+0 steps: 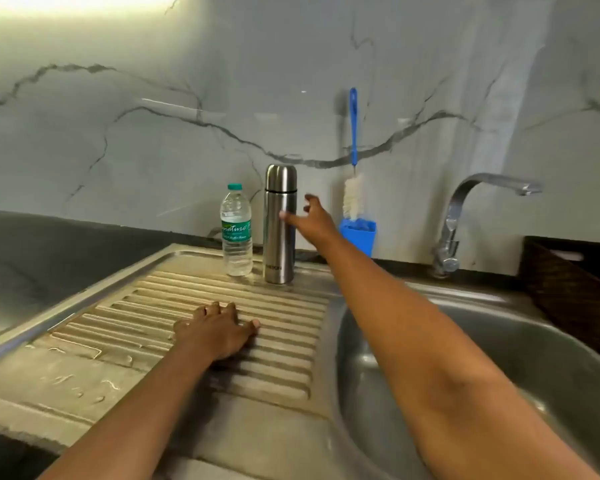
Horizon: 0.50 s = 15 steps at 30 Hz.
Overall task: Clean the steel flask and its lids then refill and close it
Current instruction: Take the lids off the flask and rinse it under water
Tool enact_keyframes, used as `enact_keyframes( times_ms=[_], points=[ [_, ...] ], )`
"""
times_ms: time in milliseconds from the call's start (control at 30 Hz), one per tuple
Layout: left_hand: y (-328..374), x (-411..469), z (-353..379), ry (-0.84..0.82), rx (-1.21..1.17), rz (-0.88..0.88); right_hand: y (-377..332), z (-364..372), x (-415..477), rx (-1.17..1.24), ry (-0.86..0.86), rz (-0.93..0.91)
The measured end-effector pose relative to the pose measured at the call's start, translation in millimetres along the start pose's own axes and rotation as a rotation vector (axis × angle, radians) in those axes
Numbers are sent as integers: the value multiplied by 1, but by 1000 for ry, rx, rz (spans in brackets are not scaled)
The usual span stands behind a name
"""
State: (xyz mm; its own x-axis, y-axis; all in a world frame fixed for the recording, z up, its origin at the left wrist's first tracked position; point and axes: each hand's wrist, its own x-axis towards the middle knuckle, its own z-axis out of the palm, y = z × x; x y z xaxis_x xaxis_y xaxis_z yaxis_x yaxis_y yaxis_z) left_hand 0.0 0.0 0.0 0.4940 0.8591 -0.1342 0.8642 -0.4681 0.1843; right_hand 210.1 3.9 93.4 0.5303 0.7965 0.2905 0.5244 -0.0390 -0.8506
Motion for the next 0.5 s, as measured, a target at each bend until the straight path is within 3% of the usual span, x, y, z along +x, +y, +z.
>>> enact_keyframes(
  times_ms=[167, 367, 500],
  points=[
    [2, 7, 2, -2, 61, -2, -33, 7, 41, 57, 27, -50],
    [2, 5, 3, 23, 51, 5, -38, 8, 40, -107, 188, -54],
    [7, 1, -3, 55, 40, 12, -37, -18, 7, 43, 292, -48]
  ],
)
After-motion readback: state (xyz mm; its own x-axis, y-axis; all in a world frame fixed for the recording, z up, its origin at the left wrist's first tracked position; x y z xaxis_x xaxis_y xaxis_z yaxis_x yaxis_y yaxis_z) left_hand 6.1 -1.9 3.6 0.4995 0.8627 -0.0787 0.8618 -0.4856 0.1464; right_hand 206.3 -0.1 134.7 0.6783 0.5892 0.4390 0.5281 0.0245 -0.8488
